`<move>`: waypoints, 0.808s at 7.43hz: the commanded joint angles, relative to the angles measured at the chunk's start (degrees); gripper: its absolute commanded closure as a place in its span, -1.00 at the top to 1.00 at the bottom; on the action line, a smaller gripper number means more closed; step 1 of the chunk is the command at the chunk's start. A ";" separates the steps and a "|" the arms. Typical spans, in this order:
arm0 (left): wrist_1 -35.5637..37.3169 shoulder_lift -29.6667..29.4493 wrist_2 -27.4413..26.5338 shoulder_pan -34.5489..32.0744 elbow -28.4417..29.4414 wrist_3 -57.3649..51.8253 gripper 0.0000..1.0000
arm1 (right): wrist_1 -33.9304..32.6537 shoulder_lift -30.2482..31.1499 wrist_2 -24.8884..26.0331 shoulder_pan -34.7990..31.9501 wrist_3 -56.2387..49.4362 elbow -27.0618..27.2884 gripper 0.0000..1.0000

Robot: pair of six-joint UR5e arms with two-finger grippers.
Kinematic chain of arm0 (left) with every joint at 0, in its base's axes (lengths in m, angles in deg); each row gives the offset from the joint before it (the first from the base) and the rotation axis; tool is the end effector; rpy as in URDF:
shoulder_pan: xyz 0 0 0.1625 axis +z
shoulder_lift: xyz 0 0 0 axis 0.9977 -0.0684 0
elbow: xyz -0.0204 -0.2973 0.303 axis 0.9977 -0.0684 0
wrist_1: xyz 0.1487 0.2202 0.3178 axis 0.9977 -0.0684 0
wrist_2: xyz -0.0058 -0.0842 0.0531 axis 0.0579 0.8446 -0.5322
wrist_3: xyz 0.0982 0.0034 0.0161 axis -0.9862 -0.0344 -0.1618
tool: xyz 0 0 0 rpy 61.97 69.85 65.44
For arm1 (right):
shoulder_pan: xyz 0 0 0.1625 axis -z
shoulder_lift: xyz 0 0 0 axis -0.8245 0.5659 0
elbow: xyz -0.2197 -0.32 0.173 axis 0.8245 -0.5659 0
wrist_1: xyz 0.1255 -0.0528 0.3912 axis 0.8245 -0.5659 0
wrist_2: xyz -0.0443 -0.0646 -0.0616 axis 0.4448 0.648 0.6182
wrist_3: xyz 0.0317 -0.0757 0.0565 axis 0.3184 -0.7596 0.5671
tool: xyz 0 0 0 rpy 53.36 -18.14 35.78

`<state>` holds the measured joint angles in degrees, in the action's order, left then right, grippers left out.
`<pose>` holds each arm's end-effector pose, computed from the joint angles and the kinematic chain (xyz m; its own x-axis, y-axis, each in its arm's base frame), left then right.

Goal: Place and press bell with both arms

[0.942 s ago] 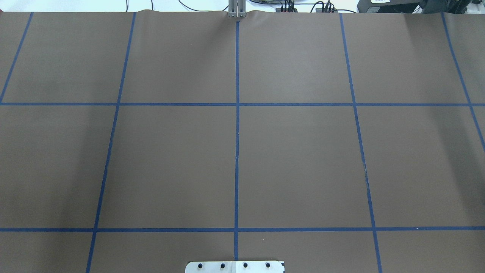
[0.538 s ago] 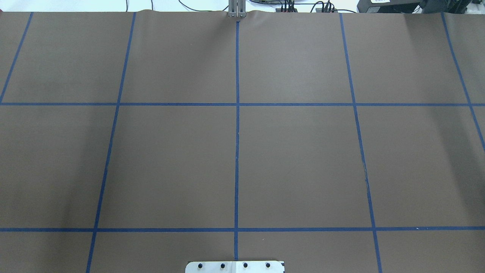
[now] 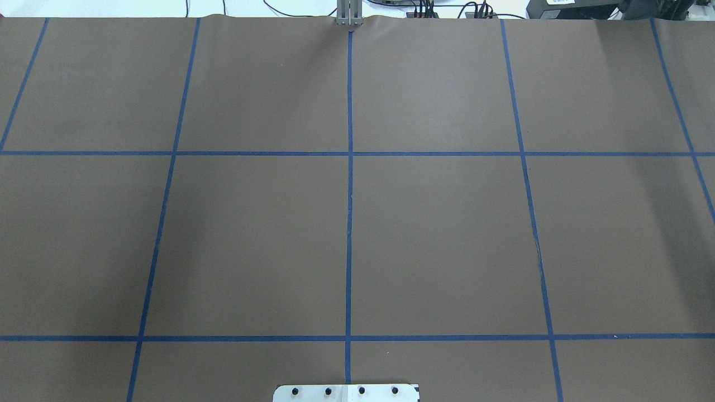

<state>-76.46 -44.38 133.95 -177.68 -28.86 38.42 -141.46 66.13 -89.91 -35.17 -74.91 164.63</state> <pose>-0.0923 -0.4695 0.5393 0.8266 0.2048 -0.5242 -0.1496 0.9779 0.1461 0.0675 -0.4826 0.6340 0.6816 -0.1288 0.7203 0.1242 0.9905 0.0596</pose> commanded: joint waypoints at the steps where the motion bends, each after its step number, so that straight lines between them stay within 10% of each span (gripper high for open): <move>1: 10.81 0.21 -4.52 0.37 -12.07 6.84 1.00 | 0.03 -0.33 0.03 0.00 0.00 0.02 0.99; 6: 21.84 0.30 -6.47 15.82 -28.62 40.56 1.00 | 0.03 -0.07 -0.06 0.00 0.09 0.63 0.99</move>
<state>-56.41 -44.18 128.22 -164.76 -54.38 70.19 -141.43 65.86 -89.96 -35.20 -74.82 165.20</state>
